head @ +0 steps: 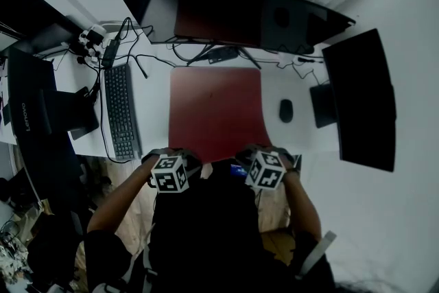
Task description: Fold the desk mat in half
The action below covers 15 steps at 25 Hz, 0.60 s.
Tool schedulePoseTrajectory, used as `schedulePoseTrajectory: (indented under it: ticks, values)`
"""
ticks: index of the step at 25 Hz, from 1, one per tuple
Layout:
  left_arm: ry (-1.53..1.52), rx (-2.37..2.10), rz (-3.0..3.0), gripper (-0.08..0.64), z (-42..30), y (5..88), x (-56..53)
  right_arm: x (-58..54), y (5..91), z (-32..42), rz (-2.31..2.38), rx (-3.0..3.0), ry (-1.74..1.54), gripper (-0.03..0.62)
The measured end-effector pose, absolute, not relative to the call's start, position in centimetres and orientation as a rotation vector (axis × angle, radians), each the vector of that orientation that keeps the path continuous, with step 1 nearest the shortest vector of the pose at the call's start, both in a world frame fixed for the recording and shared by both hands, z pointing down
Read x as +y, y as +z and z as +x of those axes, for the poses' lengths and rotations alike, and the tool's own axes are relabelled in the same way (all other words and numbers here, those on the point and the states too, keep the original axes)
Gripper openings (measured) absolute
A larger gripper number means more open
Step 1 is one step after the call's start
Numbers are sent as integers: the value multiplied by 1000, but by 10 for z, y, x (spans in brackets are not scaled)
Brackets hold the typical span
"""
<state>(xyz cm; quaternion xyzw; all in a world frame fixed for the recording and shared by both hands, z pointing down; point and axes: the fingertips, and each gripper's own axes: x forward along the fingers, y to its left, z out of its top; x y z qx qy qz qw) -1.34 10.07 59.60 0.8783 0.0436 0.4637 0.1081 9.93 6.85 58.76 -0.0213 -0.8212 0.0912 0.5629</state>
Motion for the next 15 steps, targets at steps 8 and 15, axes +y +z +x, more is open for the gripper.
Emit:
schedulePoseTrajectory:
  ticks: [8, 15]
  values:
    - [1320, 130, 2591, 17, -15, 584, 113, 84, 577, 99, -79, -1928, 204, 15]
    - [1306, 26, 2615, 17, -18, 580, 85, 61, 576, 98, -22, -1927, 170, 15]
